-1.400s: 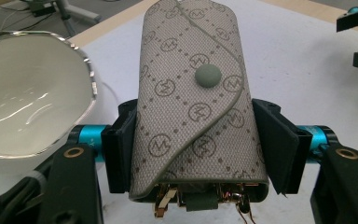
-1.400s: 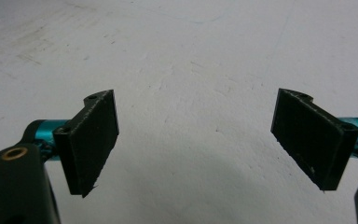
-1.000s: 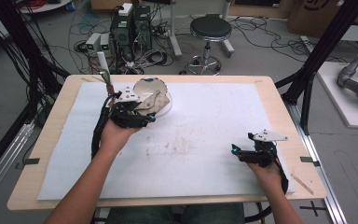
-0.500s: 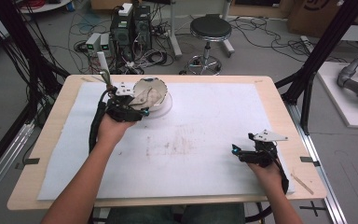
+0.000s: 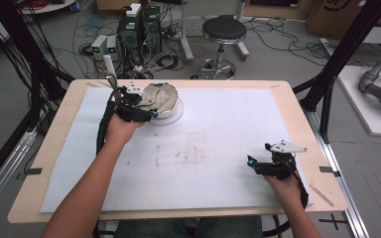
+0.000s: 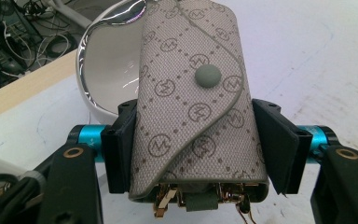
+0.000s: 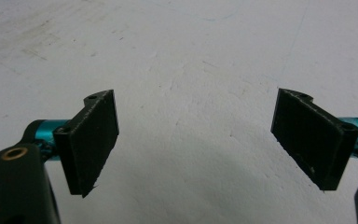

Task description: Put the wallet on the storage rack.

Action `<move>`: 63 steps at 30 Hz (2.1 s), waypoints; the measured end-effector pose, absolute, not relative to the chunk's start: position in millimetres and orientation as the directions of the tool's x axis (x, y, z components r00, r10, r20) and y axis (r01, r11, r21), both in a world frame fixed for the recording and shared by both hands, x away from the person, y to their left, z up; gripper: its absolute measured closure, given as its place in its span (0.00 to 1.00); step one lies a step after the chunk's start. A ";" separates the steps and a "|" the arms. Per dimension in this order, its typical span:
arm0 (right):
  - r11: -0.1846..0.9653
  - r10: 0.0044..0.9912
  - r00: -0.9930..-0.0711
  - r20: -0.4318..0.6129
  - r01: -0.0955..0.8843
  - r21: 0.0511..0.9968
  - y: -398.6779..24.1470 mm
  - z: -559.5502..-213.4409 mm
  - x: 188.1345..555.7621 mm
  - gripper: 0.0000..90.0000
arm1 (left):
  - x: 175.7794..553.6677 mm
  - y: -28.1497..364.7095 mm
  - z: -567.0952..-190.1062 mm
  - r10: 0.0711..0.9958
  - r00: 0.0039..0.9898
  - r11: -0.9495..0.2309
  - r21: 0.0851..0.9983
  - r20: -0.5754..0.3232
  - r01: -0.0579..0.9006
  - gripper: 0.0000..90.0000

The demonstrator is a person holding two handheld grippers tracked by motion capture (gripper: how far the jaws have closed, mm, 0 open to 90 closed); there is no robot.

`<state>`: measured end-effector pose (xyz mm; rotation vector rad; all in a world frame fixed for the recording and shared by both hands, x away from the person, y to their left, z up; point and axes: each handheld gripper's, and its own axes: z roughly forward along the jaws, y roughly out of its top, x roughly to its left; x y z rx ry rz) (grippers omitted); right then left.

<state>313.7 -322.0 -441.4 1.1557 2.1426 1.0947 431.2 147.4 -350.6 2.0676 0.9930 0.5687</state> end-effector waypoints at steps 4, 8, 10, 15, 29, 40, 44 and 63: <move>0.325 0.846 -0.533 -0.030 0.470 0.821 -323.5 -441.4 313.4 0.17 | 438.9 142.7 -352.7 0.796 0.602 -0.415 0.783 0.065 0.464 0.41; 0.324 0.847 -0.531 -0.032 0.467 0.823 -324.6 -441.3 313.0 0.17 | 447.3 139.4 -357.8 0.796 0.602 -0.425 0.772 0.069 0.473 0.41; 0.324 0.846 -0.532 -0.031 0.469 0.822 -325.2 -441.3 312.9 0.17 | 451.1 138.6 -360.4 0.797 0.600 -0.429 0.765 0.070 0.481 0.41; 0.321 0.848 -0.529 -0.030 0.468 0.823 -326.3 -441.5 313.3 0.17 | 456.3 136.5 -365.5 0.796 0.601 -0.434 0.757 0.069 0.488 0.41; 0.326 0.843 -0.536 -0.031 0.465 0.823 -323.3 -441.1 312.2 0.17 | 471.9 125.1 -365.7 0.793 0.605 -0.457 0.730 0.075 0.508 0.40; 0.323 0.846 -0.533 -0.032 0.463 0.826 -326.0 -440.9 310.7 0.17 | 482.6 120.4 -368.6 0.801 0.593 -0.463 0.712 0.080 0.529 0.40; 0.323 0.845 -0.534 -0.032 0.462 0.826 -326.3 -440.9 310.7 0.17 | 484.2 118.6 -369.0 0.799 0.595 -0.468 0.707 0.083 0.530 0.40; 0.328 0.840 -0.541 -0.031 0.461 0.824 -323.8 -441.4 311.6 0.17 | 477.7 129.1 -355.0 0.809 0.585 -0.417 0.765 0.066 0.491 0.23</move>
